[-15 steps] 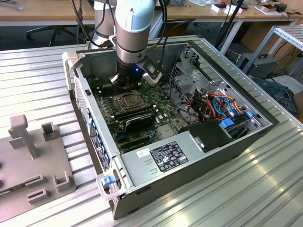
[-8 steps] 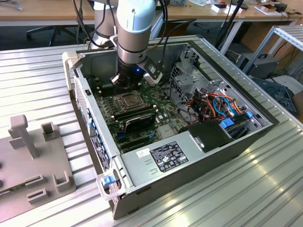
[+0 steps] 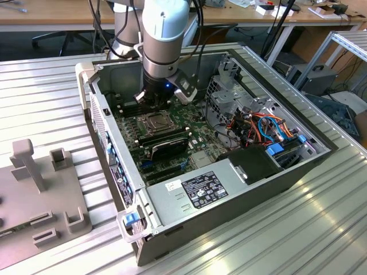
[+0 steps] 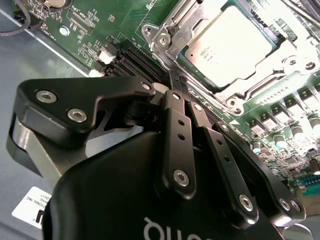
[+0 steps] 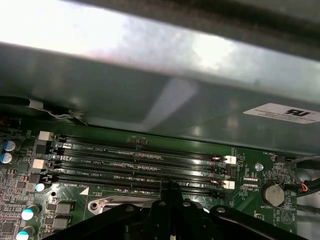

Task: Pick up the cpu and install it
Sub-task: 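Install the first cpu locking lever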

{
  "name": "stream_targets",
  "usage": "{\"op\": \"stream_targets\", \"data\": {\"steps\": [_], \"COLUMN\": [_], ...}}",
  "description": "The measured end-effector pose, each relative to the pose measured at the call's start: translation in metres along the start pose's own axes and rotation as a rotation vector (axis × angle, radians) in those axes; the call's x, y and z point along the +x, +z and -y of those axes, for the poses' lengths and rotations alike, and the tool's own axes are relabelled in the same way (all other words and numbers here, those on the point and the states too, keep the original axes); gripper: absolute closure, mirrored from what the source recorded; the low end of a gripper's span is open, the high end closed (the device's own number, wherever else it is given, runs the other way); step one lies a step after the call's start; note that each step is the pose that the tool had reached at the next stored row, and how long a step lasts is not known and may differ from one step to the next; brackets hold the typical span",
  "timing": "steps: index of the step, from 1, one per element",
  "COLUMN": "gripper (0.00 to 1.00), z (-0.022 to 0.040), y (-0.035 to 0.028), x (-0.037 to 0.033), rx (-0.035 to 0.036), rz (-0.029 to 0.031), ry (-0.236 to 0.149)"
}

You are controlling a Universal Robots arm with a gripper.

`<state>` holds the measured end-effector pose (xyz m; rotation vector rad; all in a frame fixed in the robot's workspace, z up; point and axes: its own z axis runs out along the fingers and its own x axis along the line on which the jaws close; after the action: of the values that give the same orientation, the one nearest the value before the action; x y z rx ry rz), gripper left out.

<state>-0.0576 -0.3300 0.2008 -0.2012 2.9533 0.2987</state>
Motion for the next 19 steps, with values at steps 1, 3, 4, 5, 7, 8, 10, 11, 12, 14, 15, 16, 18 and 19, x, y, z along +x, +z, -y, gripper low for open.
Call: {"op": "stream_targets", "data": {"steps": [1,3,4,5,7,8,10,11,12,14,15,16,18,19], "gripper": [0.89,0.89,0.89,0.89,0.89,0.89,0.89,0.89,0.89,0.89,0.89,0.89,0.89,0.89], "z": [0.0001,0.0003,0.0004,0.0005,0.0007,0.0007,0.0008,0.0008,0.0009,0.0009,0.001,0.001,0.001,0.001], "y": [0.0003,0.0011,0.0013,0.0017,0.0026,0.0028,0.0031,0.0033,0.0034,0.0036,0.0037,0.0037,0.0038,0.0038], "x": [-0.0002,-0.0004,-0.0005,-0.0006,-0.0009,-0.001,-0.001,-0.001,-0.0011,-0.0011,-0.0011,-0.0012,-0.0015,-0.0016], "rx": [0.0,0.0,0.0001,0.0003,-0.0001,-0.0001,0.0001,0.0001,0.0,0.0001,0.0002,0.0001,0.0,0.0], "rz": [0.0,0.0001,0.0,-0.0002,0.0001,0.0,0.0,0.0,0.0,-0.0001,0.0,-0.0001,-0.0001,0.0], "ry": [0.0,0.0,0.0,0.0,0.0,0.0,0.0,0.0,0.0,0.0,0.0,0.0,0.0,0.0]}}
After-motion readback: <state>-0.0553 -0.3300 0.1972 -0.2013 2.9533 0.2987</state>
